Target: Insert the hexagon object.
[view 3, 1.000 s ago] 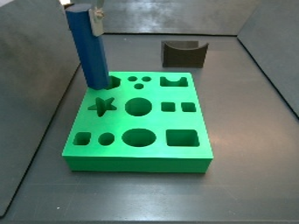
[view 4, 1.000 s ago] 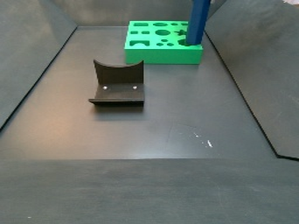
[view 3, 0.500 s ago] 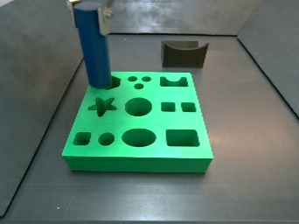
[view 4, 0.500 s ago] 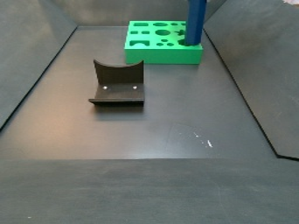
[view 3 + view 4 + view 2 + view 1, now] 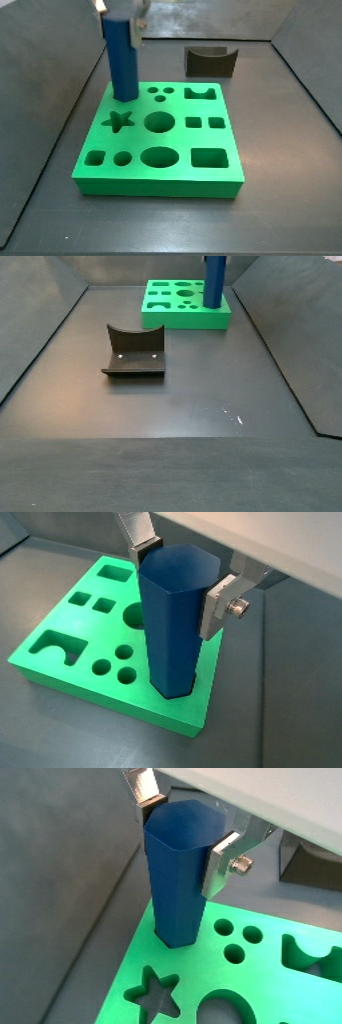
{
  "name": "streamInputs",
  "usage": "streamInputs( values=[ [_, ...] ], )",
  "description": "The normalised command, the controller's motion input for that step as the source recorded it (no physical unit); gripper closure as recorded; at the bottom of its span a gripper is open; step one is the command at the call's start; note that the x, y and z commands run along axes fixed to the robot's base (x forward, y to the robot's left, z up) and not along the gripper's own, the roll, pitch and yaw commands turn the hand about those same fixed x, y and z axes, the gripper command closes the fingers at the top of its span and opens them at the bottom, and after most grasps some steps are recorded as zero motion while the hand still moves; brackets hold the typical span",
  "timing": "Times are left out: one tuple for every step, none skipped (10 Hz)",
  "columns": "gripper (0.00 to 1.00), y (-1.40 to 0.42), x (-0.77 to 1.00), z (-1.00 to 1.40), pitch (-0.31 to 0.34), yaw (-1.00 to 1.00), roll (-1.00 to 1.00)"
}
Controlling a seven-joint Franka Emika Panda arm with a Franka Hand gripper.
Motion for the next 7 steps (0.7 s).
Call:
streamInputs(
  values=[
    [1.00,0.00,0.00,-0.57,-0.193,0.00,0.09],
    [1.00,-0.04,0.00,-0.59,-0.111,0.00,0.21],
    [1.00,-0.08,0.00,-0.53,-0.031,0.00,0.23],
    [1.00,-0.09,0.00,-0.47,0.000,0.00,0.23],
    [1.00,-0.03,0.00,-0.19,-0.044,0.00,0.03],
    [1.00,0.00,0.00,0.00,0.000,0.00,-0.03],
    [1.00,0.00,0.00,0.00,0.000,0.00,0.00]
  ],
)
